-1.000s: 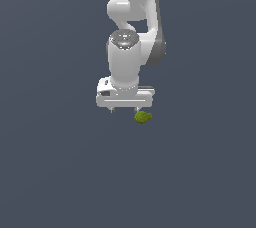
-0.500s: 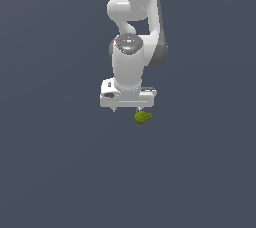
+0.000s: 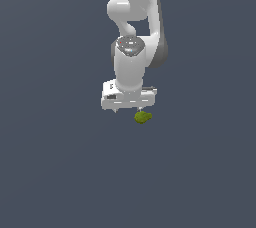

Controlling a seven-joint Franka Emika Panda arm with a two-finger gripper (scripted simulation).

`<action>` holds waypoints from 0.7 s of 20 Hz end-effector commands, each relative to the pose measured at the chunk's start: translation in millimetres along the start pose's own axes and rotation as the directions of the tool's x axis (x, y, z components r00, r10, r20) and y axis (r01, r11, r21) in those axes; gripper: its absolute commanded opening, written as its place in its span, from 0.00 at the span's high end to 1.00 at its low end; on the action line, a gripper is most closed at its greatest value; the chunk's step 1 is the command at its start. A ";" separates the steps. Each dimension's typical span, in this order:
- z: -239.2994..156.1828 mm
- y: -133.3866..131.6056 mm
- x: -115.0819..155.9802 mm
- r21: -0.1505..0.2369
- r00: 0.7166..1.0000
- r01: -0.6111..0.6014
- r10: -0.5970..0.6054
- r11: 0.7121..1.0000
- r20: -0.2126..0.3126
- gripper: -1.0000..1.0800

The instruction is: Pick up the object and move it to a goal position.

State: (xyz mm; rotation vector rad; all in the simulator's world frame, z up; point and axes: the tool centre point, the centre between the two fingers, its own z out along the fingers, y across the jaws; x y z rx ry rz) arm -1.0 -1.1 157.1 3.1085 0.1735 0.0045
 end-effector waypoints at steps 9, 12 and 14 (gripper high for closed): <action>15.3 -14.2 -5.3 -0.001 0.965 0.263 -0.263 0.965 0.007 0.04; 20.4 -19.5 -7.3 0.001 0.935 0.355 -0.355 0.935 0.009 0.04; 23.8 -23.1 -8.6 0.002 0.910 0.415 -0.415 0.910 0.009 0.04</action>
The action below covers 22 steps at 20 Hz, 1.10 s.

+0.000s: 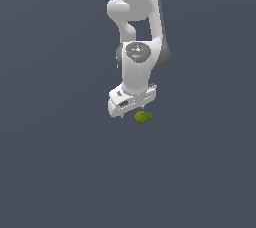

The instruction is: Pick up the object and move it to a goal position.

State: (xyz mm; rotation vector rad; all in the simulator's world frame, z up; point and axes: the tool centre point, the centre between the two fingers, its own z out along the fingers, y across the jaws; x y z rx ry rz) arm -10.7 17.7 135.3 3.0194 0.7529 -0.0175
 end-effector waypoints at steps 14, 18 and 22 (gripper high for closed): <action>23.4 -31.7 1.3 0.006 0.876 0.482 -0.482 0.876 -0.005 0.04; 28.5 -40.4 1.7 0.007 0.806 0.592 -0.592 0.806 -0.009 0.04; 33.2 -49.3 2.1 0.006 0.723 0.691 -0.691 0.723 -0.015 0.04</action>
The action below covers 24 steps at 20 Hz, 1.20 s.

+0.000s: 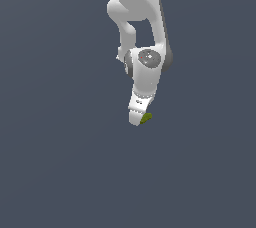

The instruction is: Pick up the object and move it to a goal position.

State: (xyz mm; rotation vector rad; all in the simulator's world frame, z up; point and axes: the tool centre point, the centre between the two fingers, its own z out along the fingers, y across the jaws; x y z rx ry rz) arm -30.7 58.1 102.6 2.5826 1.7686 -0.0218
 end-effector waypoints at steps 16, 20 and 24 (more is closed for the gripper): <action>11.1 -17.4 16.6 -0.005 0.942 0.336 -0.336 0.942 -0.017 0.04; 11.2 -17.6 16.8 -0.005 0.941 0.338 -0.338 0.941 -0.017 0.04; 17.1 -17.9 16.8 -0.004 0.941 0.339 -0.339 0.941 -0.017 0.04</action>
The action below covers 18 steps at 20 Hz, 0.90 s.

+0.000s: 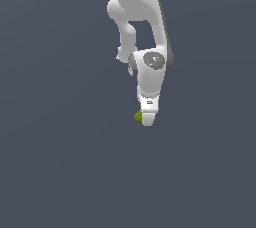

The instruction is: Pick up the object and move it to a goal position.

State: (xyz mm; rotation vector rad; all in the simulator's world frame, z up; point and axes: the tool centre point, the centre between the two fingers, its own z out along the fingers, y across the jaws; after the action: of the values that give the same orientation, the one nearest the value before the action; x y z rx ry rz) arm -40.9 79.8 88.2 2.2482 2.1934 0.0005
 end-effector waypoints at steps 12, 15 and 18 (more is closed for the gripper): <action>47.4 -0.9 0.1 0.001 1.000 0.005 -0.005 1.000 0.000 0.04; 47.7 -0.8 0.1 0.001 1.000 0.005 -0.005 1.000 0.000 1.00; 47.7 -0.8 0.1 0.001 1.000 0.005 -0.005 1.000 0.000 1.00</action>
State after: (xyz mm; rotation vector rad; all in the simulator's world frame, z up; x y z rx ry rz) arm -41.1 80.0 41.7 2.2422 2.1988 0.0011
